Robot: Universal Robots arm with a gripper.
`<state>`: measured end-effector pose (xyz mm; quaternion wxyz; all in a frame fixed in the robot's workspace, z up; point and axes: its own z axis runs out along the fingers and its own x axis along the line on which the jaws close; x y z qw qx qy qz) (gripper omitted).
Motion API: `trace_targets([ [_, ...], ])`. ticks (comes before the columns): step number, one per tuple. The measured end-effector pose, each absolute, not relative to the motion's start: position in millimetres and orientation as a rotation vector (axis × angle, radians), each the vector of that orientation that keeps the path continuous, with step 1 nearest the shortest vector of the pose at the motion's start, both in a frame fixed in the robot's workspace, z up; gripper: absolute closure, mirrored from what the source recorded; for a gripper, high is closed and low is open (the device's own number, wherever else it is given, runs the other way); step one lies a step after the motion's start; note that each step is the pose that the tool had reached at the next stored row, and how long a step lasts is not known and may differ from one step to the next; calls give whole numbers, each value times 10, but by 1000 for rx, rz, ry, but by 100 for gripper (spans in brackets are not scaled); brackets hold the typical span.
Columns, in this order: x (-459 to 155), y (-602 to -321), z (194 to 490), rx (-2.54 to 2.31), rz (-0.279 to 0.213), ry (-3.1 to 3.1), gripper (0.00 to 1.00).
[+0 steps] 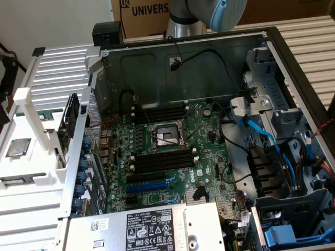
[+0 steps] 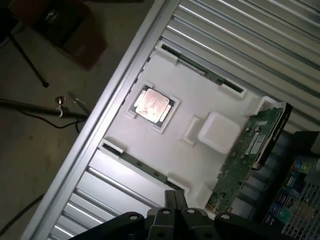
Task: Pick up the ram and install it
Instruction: 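Pick up the ram and move it above insertion slot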
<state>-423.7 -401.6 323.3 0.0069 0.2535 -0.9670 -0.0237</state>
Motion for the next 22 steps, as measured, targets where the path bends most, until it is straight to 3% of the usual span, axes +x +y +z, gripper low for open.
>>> trace_targets([
  [22,-4238,-4015,3150,1402,-77,-2788,90],
])
